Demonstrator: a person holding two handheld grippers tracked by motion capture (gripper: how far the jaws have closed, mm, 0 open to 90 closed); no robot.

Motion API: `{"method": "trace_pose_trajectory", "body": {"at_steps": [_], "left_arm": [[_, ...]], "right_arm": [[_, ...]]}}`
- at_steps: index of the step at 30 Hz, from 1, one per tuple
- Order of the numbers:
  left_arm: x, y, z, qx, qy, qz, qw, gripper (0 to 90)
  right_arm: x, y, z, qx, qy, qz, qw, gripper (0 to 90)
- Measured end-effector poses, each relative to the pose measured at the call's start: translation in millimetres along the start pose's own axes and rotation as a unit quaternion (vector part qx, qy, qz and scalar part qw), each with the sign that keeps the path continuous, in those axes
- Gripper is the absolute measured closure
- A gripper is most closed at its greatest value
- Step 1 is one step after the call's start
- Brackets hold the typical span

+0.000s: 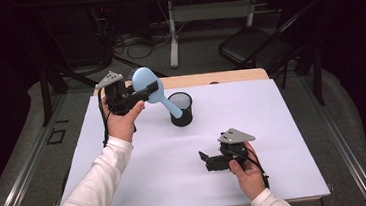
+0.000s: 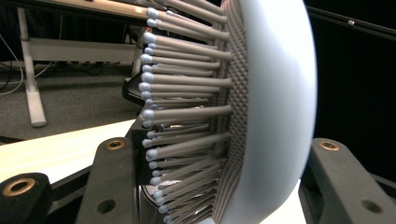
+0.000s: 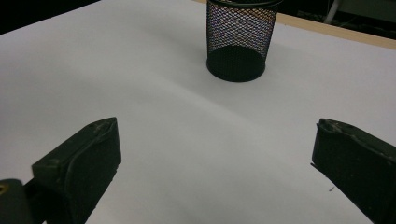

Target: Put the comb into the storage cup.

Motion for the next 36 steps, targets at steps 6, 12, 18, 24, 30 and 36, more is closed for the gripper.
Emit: {"method": "trace_pose_trajectory", "body": {"at_steps": [6, 12, 18, 24, 30, 36], "left_arm": [[3.1, 1.8, -1.4, 0.006, 0.004, 0.004, 1.0000, 48.7], [7.0, 3.7, -2.3, 0.012, 0.010, 0.011, 0.9998, 48.8], [10.9, 5.3, -2.9, 0.020, 0.020, 0.012, 0.9995, 48.7], [16.7, 6.4, -4.6, 0.029, 0.028, 0.013, 0.9991, 48.6], [24.8, 7.8, -5.6, 0.036, 0.035, 0.010, 0.9987, 48.7], [32.5, 9.4, -5.4, 0.043, 0.042, 0.005, 0.9982, 48.7]], "right_arm": [[0.0, -0.1, 0.2, 0.000, -0.001, 0.001, 1.0000, 0.9], [-0.1, -0.1, 0.2, -0.001, -0.003, 0.000, 1.0000, 1.3], [-0.2, -0.2, 0.5, 0.000, -0.003, 0.001, 1.0000, 1.5], [0.2, -0.5, -0.4, -0.003, -0.003, -0.001, 1.0000, 1.6], [0.1, -0.5, 0.4, -0.004, -0.004, -0.001, 1.0000, 1.5], [0.0, -0.7, 0.1, -0.002, -0.004, -0.002, 1.0000, 1.6]]}}
Point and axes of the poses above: each handheld gripper's, and its own axes: x roughly forward along the jaws, y roughly out of its top, z roughly to its right, the point moved 1 cm from there along x, roughly forward along the jaws, and after that the axes turned 9 degrees about -y, right-handed, at the moved point
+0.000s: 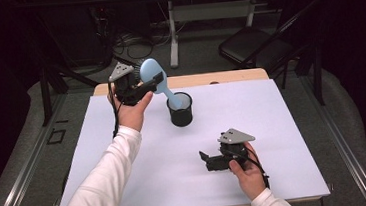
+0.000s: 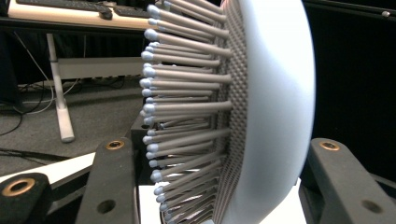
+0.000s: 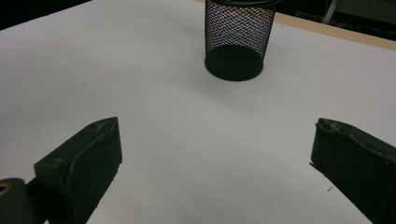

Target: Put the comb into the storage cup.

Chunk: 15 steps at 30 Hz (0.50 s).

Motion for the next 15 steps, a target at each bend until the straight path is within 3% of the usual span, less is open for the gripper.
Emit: {"method": "trace_pose_trajectory", "body": {"at_steps": [15], "left_arm": [[12.8, -0.3, -3.9, -0.002, 0.020, -0.008, 0.9998, 48.6]], "right_arm": [[0.2, -0.3, 0.5, -0.001, 0.000, 0.000, 1.0000, 1.6]]}}
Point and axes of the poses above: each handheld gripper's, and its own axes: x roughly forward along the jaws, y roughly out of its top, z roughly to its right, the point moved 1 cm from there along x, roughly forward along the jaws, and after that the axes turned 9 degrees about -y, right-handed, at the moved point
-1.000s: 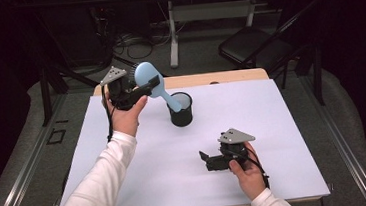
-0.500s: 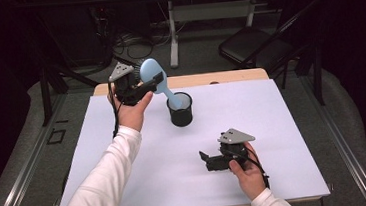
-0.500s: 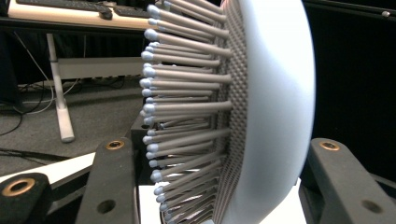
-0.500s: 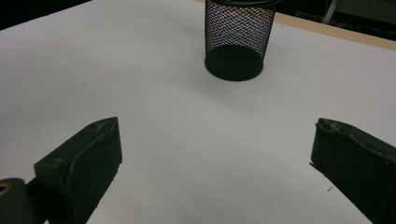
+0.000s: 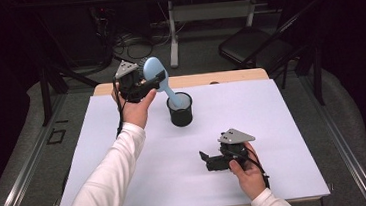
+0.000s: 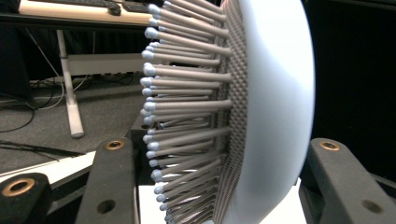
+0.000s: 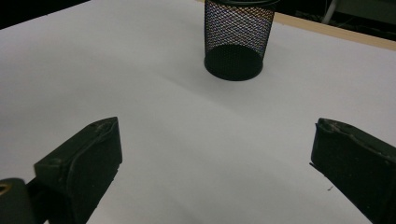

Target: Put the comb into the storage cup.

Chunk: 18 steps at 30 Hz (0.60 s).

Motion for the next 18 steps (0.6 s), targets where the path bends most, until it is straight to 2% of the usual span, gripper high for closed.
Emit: {"method": "trace_pose_trajectory", "body": {"at_steps": [18], "left_arm": [[13.6, 0.3, 5.5, 0.018, 0.008, -0.013, 0.9997, 48.8]], "right_arm": [[-0.2, -0.1, 0.1, 0.002, -0.001, 0.001, 1.0000, 1.8]]}}
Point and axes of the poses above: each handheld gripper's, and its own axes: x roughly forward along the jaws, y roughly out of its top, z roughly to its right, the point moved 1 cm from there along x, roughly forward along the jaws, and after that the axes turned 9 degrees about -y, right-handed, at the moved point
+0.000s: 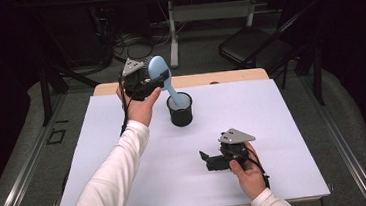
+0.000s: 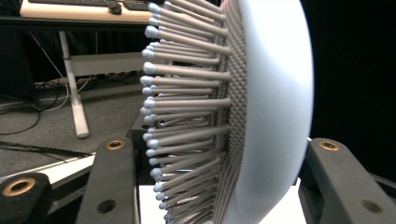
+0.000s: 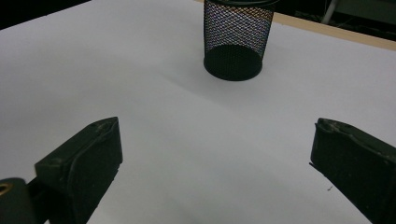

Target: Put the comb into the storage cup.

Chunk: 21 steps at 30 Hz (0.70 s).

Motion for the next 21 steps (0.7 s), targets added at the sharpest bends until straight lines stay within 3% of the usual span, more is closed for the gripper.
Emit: {"method": "trace_pose_trajectory", "body": {"at_steps": [8, 21], "left_arm": [[5.6, -1.9, 0.0, 0.002, 0.007, 0.000, 1.0000, 48.8], [13.9, -6.9, 0.8, 0.012, 0.018, -0.024, 0.9995, 48.7]], "right_arm": [[0.0, -0.1, 0.5, 0.000, 0.000, 0.000, 1.0000, 1.8], [0.6, -0.4, 0.4, -0.001, 0.000, -0.001, 1.0000, 1.9]]}}
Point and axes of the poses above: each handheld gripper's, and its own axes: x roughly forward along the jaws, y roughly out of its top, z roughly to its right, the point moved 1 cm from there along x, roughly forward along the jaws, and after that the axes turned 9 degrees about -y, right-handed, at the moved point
